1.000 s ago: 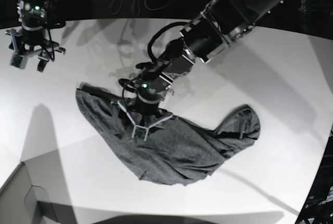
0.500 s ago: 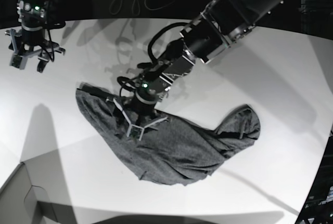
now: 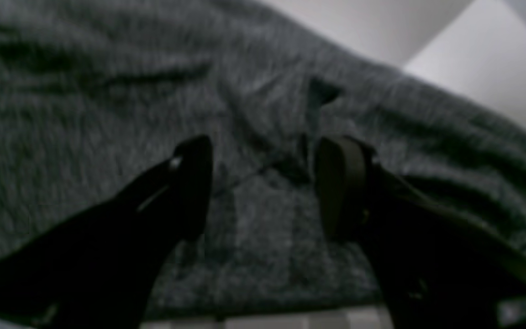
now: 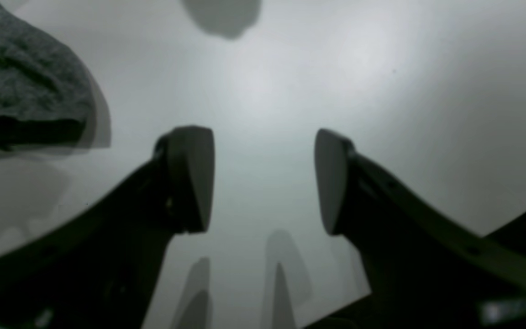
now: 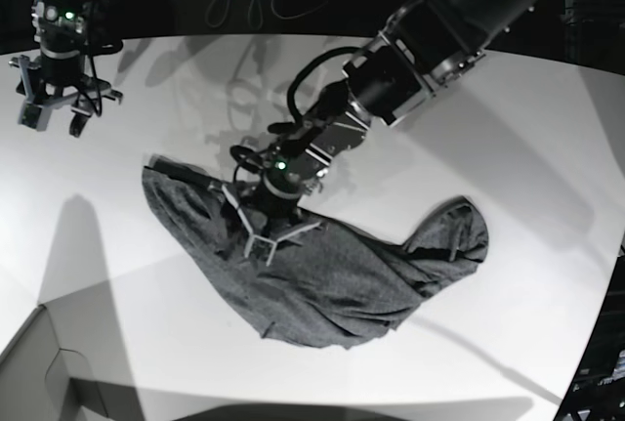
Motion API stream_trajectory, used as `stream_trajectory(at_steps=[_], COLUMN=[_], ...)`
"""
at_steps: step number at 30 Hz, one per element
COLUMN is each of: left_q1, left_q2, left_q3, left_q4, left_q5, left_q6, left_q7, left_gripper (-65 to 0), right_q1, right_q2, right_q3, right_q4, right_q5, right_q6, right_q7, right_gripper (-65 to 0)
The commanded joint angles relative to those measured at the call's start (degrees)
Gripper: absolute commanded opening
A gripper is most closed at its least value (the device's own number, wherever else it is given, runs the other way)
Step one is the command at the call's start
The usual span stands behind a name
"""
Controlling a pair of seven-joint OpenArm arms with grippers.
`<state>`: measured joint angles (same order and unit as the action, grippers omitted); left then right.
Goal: Layout the t-shirt on the table in an organized manner, then fold the t-shirt properly
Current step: 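Drag the gripped fabric with the left gripper toward the right gripper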
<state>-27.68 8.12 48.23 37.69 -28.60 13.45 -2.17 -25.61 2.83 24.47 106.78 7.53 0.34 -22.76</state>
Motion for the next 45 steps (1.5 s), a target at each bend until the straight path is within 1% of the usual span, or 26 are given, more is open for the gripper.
stream_trajectory(at_steps=[1,2,4,5,7,8,9,10,13,18,21,23,26,30,33,37,41,43,45], left_q1=[-1.81,-1.99,-2.16,-2.16,-2.16,-2.16,-2.25,-2.43,-2.43,0.82,3.9,6.36,12.17,20.34,23.77,23.86,21.57,19.81,17.62], left_q2=[0.88,0.88,0.88,0.88,0.88,0.88,0.88,0.88,0.88,0.88,0.88,0.88,-2.89,-10.8,-16.16,-22.49,-27.24,-29.09,-29.79], left_q3=[-0.1,-0.1,-0.1,-0.1,-0.1,-0.1,-0.1,-0.1,-0.27,-0.18,-0.36,-0.36,-0.36,-0.45,-0.45,0.7,6.41,9.75,12.74], left_q4=[0.86,0.86,0.86,0.86,0.86,0.86,0.86,0.95,2.97,16.33,22.75,27.32,36.37,49.56,57.38,64.07,66.79,68.81,69.87], left_q5=[0.34,0.34,0.34,0.34,0.34,0.34,0.34,0.34,0.34,-1.6,-1.33,-1.16,-1.07,-0.98,-0.98,1.48,2.62,2.62,2.53], left_q6=[-0.22,-0.31,-0.31,-0.31,-0.31,-0.31,-0.31,-0.31,-0.31,0.31,0.31,0.39,0.39,0.66,3.47,3.38,3.38,3.38,3.38], left_q7=[-1.65,-1.65,-1.65,-1.65,-1.65,-1.65,-1.65,-1.65,-1.65,-0.86,2.83,4.33,5.03,6.53,6.61,6.79,6.79,6.79,6.79], left_gripper=[-32.7,-35.3,-43.3,-48.0,-61.2,-65.0,-65.0,-63.4,-64.9,-64.7,-64.7,-64.7,-64.7,-64.7,-64.7,-64.7,-64.7,-64.7,-64.6], right_q1=[-0.02,-0.02,-0.02,-0.02,-0.02,-0.02,-0.02,-0.02,-0.02,-0.02,-0.02,-0.02,0.07,0.07,0.59,0.68,1.83,1.91,2.09], right_q2=[0.47,0.47,0.47,0.47,0.47,0.47,0.47,0.47,0.47,0.47,1.52,1.96,2.14,3.1,3.1,3.19,3.19,3.1,3.1], right_q3=[0.19,0.19,0.19,0.19,0.19,0.19,0.19,0.19,0.19,0.19,0.28,0.45,0.81,1.6,2.83,2.74,2.56,2.48,2.39], right_q4=[1.22,1.22,1.22,1.22,1.22,1.22,1.22,1.22,1.22,1.22,1.31,1.31,1.31,1.13,0.87,1.22,0.95,1.04,0.87], right_q5=[-0.19,-0.19,-0.19,-0.19,-0.19,-0.19,-0.19,-0.19,-0.19,-0.19,-0.19,-0.19,-0.19,-0.19,-0.19,-0.1,-0.1,-0.1,-0.1], right_q6=[0.06,0.06,0.06,0.06,0.06,0.06,0.06,0.06,0.06,0.06,0.06,0.06,0.06,0.06,0.06,0.06,0.06,0.06,0.06], right_q7=[1.45,1.45,1.45,1.45,1.45,1.45,1.45,1.45,1.45,1.45,1.45,1.45,1.45,1.53,1.53,1.53,1.53,1.53,1.53], right_gripper=[-29.2,-29.2,-29.2,-29.2,-29.2,-29.2,-29.2,-29.2,-29.2,-29.2,-29.3,-29.3,-29.3,-29.4,-29.4,-29.4,-29.4,-29.4,-29.4])
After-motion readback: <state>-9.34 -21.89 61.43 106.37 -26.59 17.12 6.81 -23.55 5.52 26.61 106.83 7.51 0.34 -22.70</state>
